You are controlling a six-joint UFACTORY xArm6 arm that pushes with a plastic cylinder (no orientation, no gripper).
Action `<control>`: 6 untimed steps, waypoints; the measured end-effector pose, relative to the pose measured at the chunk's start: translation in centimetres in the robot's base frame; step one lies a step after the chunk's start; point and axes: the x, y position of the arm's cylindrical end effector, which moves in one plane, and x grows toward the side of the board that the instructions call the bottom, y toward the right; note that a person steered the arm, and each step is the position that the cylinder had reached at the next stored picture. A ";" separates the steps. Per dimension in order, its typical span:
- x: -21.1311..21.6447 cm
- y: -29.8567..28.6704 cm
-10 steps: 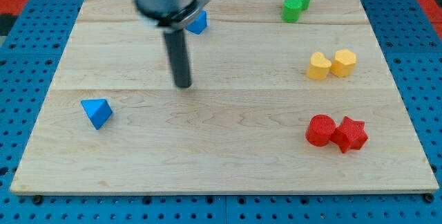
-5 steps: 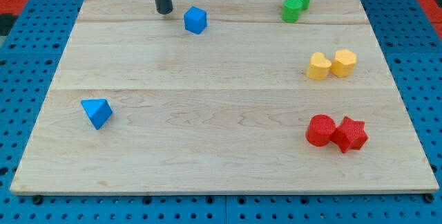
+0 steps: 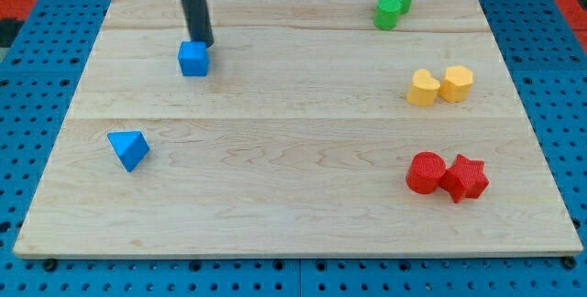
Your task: Place blue cube right side of blue triangle
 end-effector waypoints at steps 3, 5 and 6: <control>11.9 -4.6; 13.6 -5.3; 16.1 -7.4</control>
